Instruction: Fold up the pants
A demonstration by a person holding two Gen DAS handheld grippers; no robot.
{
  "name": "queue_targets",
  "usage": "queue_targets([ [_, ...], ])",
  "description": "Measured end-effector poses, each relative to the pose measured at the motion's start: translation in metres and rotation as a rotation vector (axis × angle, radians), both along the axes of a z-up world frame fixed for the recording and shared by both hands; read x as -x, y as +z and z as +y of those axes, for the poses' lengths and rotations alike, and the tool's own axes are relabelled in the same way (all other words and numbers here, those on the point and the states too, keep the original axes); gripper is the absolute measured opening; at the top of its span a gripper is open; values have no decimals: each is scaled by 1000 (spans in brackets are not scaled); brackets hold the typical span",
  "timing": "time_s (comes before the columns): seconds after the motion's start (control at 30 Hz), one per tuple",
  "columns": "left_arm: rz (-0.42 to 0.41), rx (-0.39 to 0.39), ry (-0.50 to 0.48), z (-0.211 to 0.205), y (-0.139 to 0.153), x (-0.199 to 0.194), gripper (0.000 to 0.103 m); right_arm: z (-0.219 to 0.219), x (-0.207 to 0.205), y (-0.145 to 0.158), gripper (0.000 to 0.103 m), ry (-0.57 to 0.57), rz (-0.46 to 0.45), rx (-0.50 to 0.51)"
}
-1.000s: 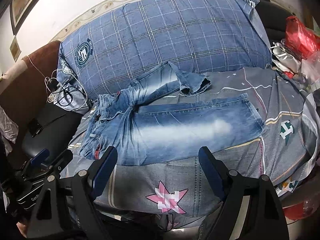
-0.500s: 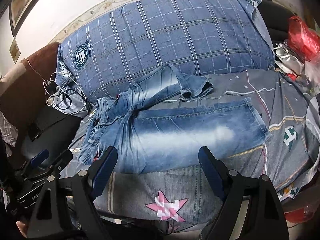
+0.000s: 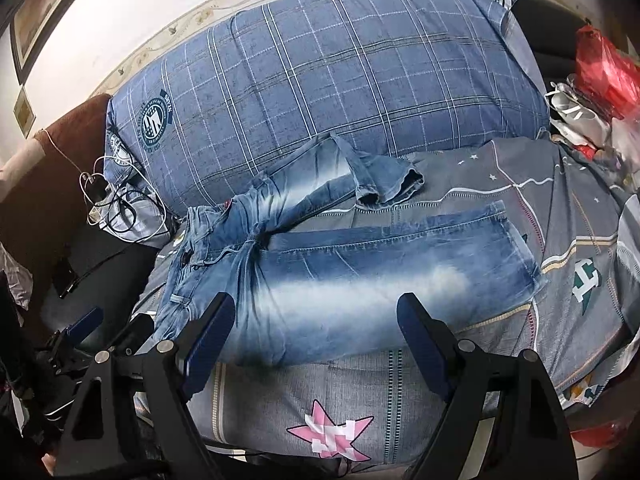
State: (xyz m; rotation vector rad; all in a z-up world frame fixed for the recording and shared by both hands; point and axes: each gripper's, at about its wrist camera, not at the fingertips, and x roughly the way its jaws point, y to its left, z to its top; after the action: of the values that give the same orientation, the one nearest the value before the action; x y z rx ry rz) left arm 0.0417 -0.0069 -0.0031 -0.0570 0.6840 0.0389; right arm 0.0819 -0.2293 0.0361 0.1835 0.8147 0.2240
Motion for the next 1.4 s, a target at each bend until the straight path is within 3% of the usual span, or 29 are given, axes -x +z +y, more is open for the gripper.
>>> queue_targets([
  [0.17,-8,-8,1,0,7,-6,103,3,-7,6,84,17,-8,-8],
  [0.47,-58,-2,27,4,53,-52,103,2,-55,70,84,29,-103,-26],
  [0.6,-70,12,39,1,59,-70,103,3,-74,79,84,34,-117,-3],
  [0.7,-61,0,34,-5,53,-85,103,0,-82,69,84,43,-145,-28],
  [0.9,-57,-59,10,-17,16,-111,103,2,-108,19,84,128,-98,-37],
  [0.97,-41,-53,-13,-19,-4,-118,103,-3,-117,3,84,122,-93,-73],
  [1.03,25,-86,-24,-24,-25,-127,103,-9,-127,-14,84,116,-61,-90],
  [1.17,35,-152,-30,-36,-37,-128,103,-17,-140,-35,84,65,-30,-76],
  [1.4,60,-51,-51,-26,-38,-127,103,-12,-145,-47,84,87,1,-106],
])
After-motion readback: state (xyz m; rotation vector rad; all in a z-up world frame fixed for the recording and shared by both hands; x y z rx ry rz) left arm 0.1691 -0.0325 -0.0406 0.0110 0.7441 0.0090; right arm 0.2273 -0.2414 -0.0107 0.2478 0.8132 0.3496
